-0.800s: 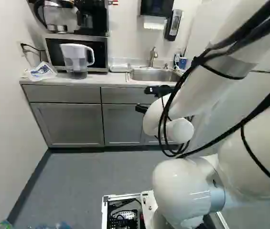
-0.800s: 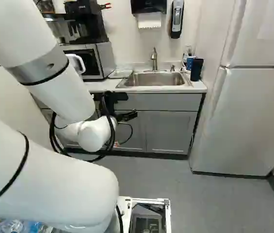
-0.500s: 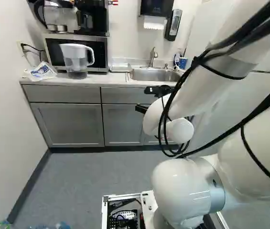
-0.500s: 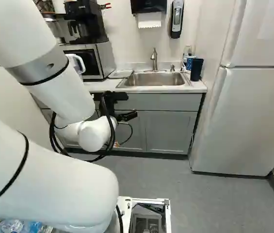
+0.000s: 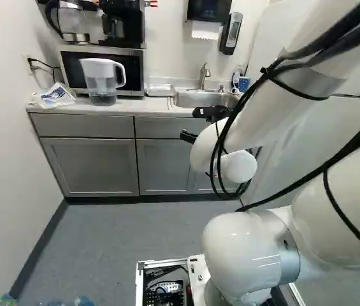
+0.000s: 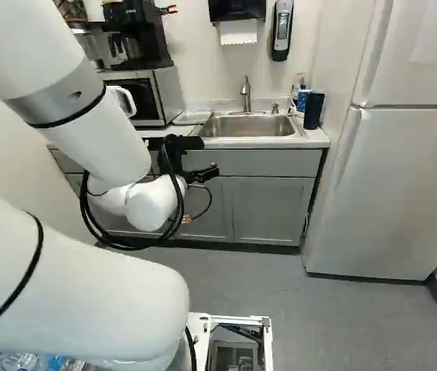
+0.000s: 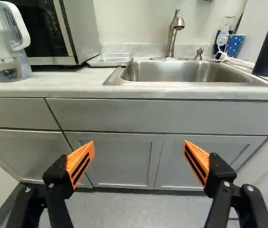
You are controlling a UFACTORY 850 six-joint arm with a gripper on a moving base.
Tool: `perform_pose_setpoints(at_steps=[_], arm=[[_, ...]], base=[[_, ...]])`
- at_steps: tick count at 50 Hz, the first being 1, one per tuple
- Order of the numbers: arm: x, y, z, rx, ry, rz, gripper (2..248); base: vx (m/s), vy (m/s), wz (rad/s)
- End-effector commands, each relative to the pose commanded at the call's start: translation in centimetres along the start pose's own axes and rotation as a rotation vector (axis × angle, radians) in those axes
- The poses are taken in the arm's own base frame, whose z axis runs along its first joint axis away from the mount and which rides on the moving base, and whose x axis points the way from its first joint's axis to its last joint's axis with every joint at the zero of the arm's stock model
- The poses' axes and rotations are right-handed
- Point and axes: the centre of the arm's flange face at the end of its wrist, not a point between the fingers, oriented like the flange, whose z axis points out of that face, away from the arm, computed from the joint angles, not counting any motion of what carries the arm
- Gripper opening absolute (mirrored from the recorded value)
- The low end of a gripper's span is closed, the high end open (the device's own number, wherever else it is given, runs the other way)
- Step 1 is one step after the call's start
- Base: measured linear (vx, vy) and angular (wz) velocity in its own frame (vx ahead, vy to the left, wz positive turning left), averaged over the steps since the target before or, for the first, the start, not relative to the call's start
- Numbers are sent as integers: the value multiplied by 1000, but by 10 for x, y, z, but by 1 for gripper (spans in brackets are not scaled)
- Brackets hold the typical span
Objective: Rinse the cup and place it in the tray
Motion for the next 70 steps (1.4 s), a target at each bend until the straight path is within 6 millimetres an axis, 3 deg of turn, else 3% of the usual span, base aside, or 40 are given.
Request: perform_pose_setpoints(at_steps=[55,70], arm=[[60,0,42,0,-8,0,247],[72,0,44,0,-24,0,247]], base=[[0,0,0],[0,0,0]])
